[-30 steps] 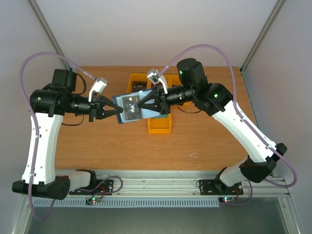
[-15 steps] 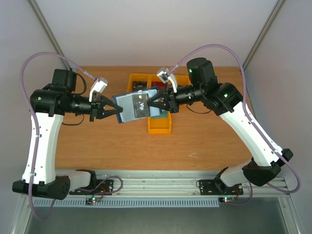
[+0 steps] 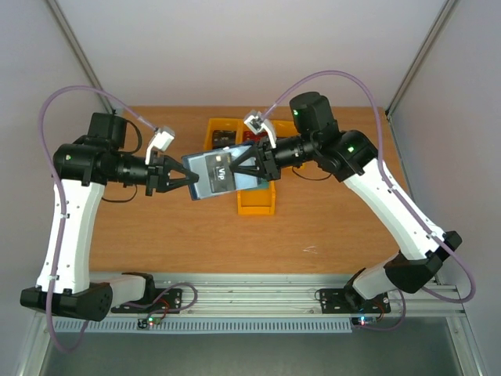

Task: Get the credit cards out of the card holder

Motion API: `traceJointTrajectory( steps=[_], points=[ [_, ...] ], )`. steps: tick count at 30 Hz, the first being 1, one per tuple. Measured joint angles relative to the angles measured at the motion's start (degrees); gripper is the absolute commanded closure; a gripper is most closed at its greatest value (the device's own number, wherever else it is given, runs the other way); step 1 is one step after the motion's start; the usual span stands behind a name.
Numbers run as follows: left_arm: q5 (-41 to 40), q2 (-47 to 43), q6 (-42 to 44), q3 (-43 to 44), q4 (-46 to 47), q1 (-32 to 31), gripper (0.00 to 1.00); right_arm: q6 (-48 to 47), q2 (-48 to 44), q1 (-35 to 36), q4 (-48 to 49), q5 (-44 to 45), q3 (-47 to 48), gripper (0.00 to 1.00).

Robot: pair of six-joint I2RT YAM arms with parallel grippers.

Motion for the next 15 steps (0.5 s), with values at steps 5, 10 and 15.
traceJointTrajectory(
  steps=[5, 10, 15],
  points=[
    [-0.11, 0.0, -1.55, -1.79, 1.05, -0.52, 0.97, 1.33, 2.69, 1.4, 1.62, -0.74, 0.0, 0.99],
    [0.04, 0.0, -2.27, -2.49, 1.57, -0.5, 0.9, 2.45, 3.54, 1.88, 2.75, -1.31, 0.0, 0.99],
    [1.55, 0.0, -2.45, -2.99, 2.16, -0.72, 0.75, 2.93, 3.91, 1.9, 3.37, -1.53, 0.0, 0.99]
  ],
)
